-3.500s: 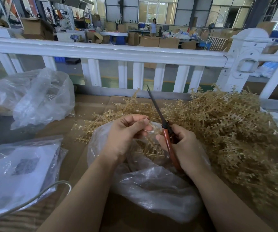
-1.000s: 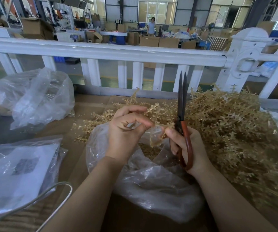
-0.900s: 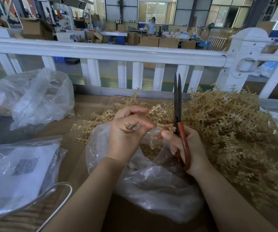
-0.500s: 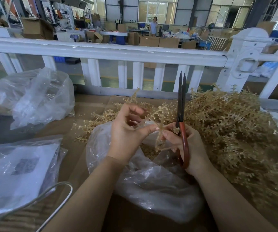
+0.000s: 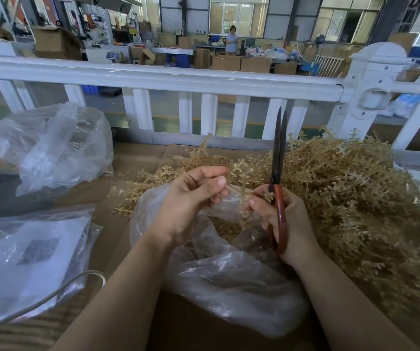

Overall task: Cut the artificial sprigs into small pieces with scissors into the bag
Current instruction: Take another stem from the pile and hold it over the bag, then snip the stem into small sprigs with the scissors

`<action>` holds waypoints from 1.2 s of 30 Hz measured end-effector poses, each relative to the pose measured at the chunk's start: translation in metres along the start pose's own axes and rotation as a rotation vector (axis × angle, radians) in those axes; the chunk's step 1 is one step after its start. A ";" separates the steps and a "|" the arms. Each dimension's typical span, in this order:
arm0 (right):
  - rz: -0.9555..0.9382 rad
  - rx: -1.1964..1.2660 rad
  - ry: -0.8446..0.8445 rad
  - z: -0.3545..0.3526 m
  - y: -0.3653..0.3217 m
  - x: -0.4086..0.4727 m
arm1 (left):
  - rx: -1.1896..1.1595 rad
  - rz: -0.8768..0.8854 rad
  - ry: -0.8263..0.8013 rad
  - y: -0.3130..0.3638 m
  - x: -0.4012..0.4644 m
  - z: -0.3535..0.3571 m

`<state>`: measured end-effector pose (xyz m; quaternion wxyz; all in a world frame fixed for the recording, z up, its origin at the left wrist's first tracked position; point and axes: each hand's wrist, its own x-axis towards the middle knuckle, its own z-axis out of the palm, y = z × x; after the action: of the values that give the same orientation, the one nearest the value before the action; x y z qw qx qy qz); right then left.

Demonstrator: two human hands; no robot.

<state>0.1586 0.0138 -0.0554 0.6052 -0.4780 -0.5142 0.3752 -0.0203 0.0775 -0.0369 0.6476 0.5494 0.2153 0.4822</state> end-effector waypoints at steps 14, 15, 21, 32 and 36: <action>-0.013 -0.160 -0.021 0.002 -0.004 -0.003 | 0.002 -0.122 0.010 -0.003 0.001 0.005; -0.005 -0.159 -0.032 0.003 -0.005 -0.003 | 0.019 -0.117 0.016 -0.004 0.001 0.004; 0.040 -0.200 -0.021 0.006 -0.010 -0.006 | 0.126 -0.053 0.014 -0.005 0.001 0.004; 0.002 -0.292 0.105 0.012 -0.014 -0.008 | 0.135 0.056 0.164 -0.006 0.001 0.003; -0.032 -0.626 0.155 0.010 -0.004 -0.005 | -0.023 -0.038 0.222 -0.005 0.002 0.000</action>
<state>0.1473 0.0104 -0.0529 0.4720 -0.6598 -0.5646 0.1518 -0.0175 0.0797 -0.0410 0.6351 0.4809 0.2902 0.5302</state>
